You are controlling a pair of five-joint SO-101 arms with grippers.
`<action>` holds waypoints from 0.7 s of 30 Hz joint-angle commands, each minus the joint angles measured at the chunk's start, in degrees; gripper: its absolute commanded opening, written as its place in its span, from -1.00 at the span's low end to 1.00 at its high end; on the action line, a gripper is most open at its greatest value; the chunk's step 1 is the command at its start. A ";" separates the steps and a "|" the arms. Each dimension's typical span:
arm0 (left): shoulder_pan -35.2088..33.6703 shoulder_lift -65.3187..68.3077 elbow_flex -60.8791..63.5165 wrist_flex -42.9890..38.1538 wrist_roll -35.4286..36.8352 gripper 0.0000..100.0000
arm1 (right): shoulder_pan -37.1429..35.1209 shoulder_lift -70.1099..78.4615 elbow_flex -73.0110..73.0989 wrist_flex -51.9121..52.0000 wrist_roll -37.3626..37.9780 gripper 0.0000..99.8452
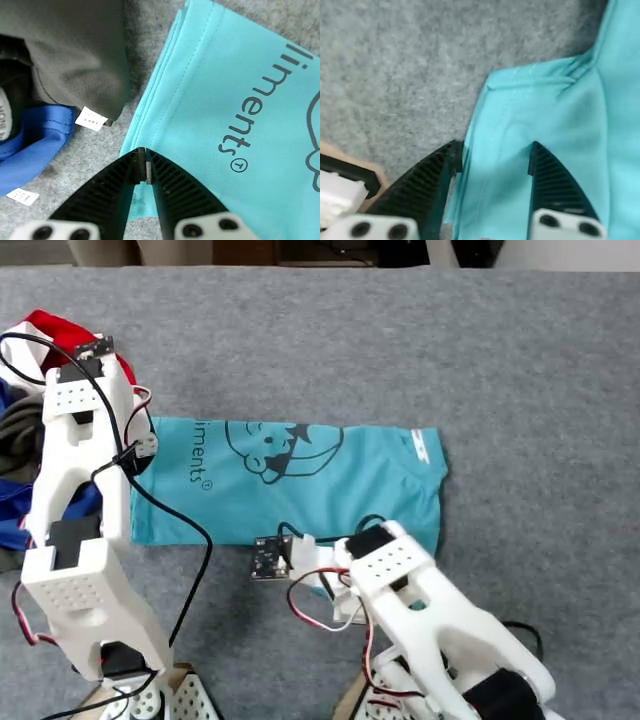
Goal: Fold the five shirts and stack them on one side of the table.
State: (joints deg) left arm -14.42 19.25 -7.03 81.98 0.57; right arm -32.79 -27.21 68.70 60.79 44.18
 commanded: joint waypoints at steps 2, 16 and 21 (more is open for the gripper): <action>-0.62 -3.38 -0.62 0.44 0.09 -0.96 | -0.75 2.59 0.66 -1.49 0.35 -0.61; -0.70 -3.47 -0.62 0.53 -0.18 -0.96 | -0.40 2.51 -3.47 1.49 -0.79 -0.99; -0.70 -3.47 -0.62 0.53 -0.18 -0.96 | 2.86 2.86 -14.46 9.05 0.70 -0.99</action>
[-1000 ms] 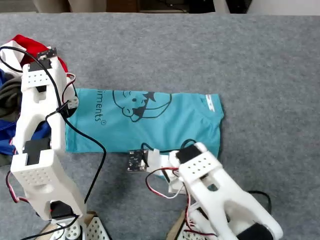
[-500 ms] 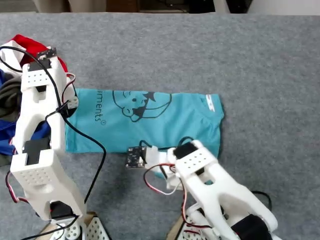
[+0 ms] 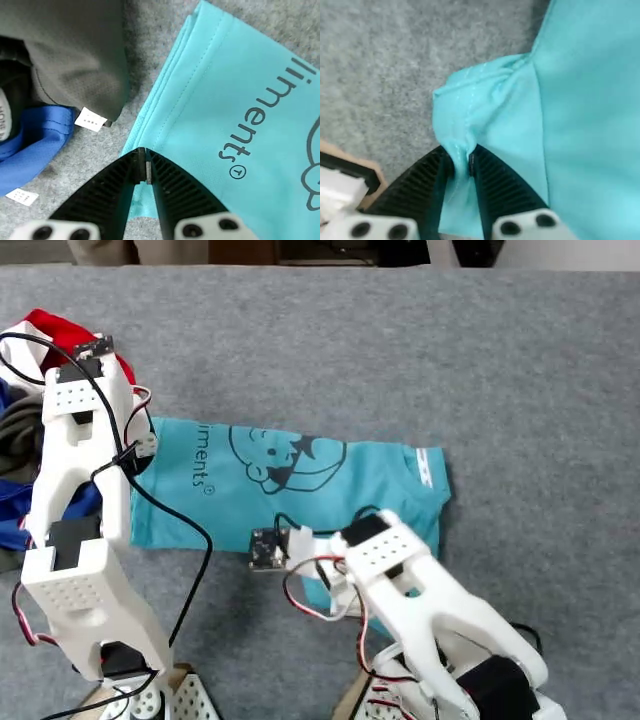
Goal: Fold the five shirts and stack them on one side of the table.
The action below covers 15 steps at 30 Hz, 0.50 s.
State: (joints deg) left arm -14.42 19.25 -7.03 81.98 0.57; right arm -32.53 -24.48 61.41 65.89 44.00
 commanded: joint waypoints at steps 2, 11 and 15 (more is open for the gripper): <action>-0.70 -3.47 -0.62 0.53 -0.18 -0.96 | 5.23 0.22 -12.18 7.03 4.31 -0.99; -0.70 -3.47 -0.79 0.44 -0.18 -0.96 | 10.59 13.23 -34.07 14.68 11.96 -0.99; -0.70 -3.47 -1.58 0.53 -0.26 -0.96 | 10.68 22.29 -43.21 14.77 13.27 -0.99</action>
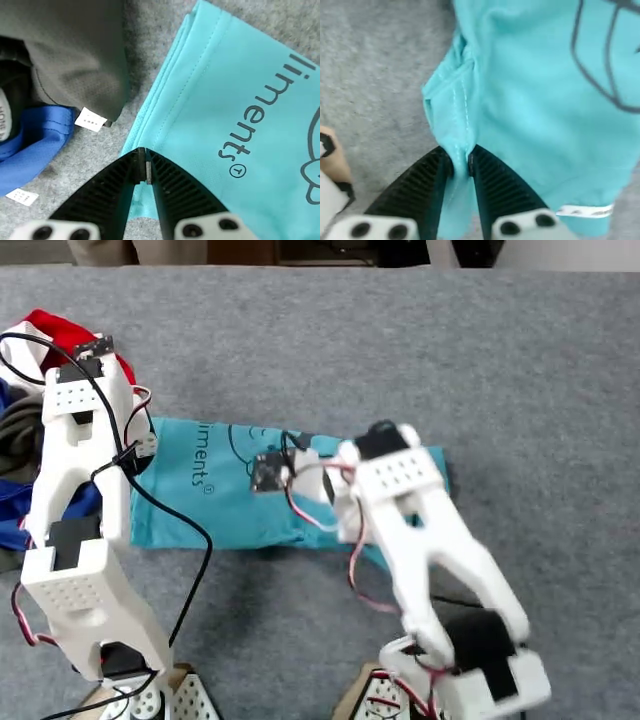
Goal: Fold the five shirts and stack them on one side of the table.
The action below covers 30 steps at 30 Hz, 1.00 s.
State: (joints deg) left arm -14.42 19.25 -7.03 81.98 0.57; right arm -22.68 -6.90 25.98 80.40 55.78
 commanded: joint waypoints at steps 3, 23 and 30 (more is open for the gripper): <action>-0.70 -3.82 -2.99 2.20 -0.26 -0.96 | 0.84 9.63 -13.05 1.93 3.08 -0.99; -0.62 -8.92 -1.67 3.78 -0.26 -0.96 | 4.35 6.90 -17.45 4.22 2.37 -0.24; -0.62 -12.09 2.29 3.25 -0.97 -0.96 | 2.86 -7.60 -3.47 3.96 0.88 -0.87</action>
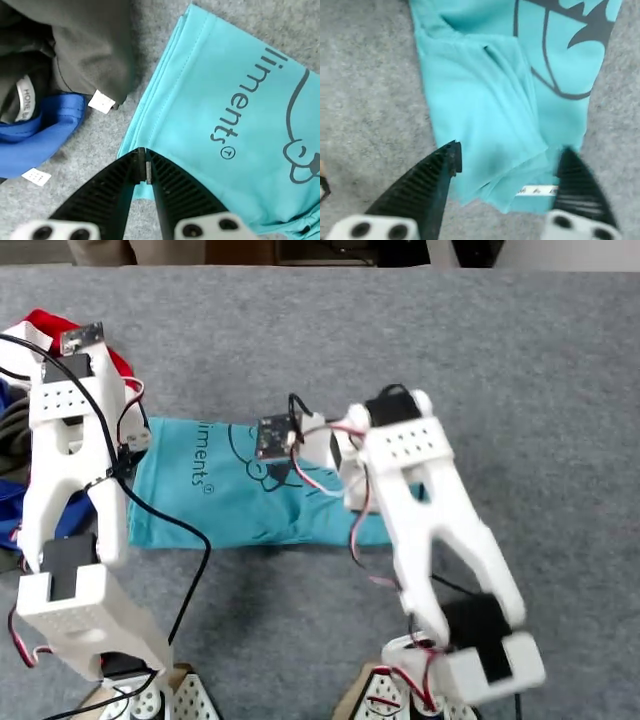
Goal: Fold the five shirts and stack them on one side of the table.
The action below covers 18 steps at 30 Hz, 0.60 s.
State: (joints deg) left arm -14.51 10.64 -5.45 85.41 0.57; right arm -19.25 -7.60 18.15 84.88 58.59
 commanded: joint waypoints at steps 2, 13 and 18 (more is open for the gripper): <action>-0.35 -3.82 1.58 -0.18 -1.85 -0.96 | -1.01 -8.75 7.87 -3.34 -4.66 -0.97; -3.69 -5.41 1.85 0.44 -0.44 -0.74 | 7.69 -2.77 10.33 -15.30 -16.62 -0.99; -3.52 -5.49 1.67 -0.09 -0.44 -0.62 | 11.56 -2.33 10.33 -22.24 -22.68 -0.99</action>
State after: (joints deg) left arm -17.67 7.56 -3.34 85.41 -0.31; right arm -10.73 -9.98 28.44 66.95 39.25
